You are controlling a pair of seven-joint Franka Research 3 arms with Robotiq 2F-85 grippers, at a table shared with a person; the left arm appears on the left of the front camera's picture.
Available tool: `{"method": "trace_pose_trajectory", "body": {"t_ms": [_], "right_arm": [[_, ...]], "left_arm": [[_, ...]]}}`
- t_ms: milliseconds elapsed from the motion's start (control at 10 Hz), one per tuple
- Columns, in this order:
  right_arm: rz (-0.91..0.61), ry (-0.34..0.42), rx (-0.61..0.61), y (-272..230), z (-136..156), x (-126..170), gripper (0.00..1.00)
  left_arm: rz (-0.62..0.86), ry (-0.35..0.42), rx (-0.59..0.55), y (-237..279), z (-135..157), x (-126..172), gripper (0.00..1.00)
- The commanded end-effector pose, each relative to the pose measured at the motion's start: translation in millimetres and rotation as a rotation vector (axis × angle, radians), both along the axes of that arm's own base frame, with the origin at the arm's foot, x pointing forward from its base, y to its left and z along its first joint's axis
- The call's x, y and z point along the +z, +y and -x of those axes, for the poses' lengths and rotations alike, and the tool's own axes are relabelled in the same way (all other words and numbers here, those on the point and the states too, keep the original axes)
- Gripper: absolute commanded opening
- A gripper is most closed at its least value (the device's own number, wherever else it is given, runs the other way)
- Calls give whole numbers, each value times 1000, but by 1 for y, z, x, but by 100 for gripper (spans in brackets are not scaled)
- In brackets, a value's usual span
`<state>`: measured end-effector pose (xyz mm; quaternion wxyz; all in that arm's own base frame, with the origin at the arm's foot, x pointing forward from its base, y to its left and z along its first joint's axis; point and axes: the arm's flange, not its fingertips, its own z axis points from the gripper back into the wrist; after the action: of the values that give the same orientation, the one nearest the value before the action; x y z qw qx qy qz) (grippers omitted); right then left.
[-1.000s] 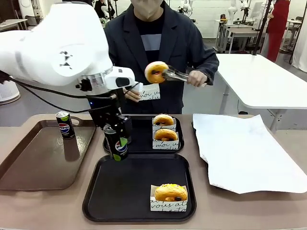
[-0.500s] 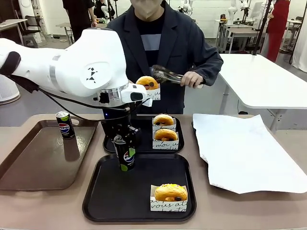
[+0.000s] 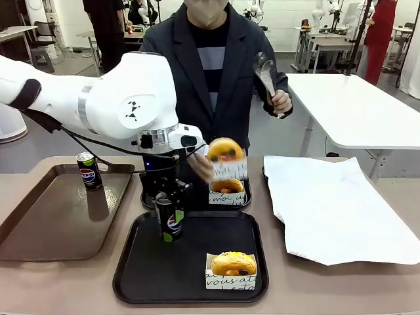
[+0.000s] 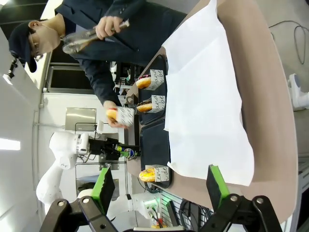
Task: Set up donuts and drinks on trays.
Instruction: Pick up one Pepsi coke from the Handle tray and place it on the Flat Tray without a Pepsi coke.
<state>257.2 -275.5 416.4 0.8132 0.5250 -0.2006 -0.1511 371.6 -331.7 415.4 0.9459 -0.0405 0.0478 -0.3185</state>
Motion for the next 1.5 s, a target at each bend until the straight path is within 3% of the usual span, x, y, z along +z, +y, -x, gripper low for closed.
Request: {"method": "trace_pose_trajectory", "body": {"t_ms": [0, 100, 300, 900, 1400], "right_arm": [[-1, 1, 9, -1, 1, 1, 100], [-1, 1, 9, -1, 1, 1, 100], [-1, 1, 9, -1, 1, 1, 100], [-1, 1, 9, -1, 1, 1, 100], [-1, 1, 9, -1, 1, 1, 100]], "left_arm": [[-102, -53, -107, 61, 54, 39, 59], [-104, -99, -104, 100, 88, 47, 59], [-45, -133, -50, 138, 117, 46, 59], [23, -157, -3, 154, 109, 50, 59], [15, -205, 27, 89, 58, 51, 59]]}}
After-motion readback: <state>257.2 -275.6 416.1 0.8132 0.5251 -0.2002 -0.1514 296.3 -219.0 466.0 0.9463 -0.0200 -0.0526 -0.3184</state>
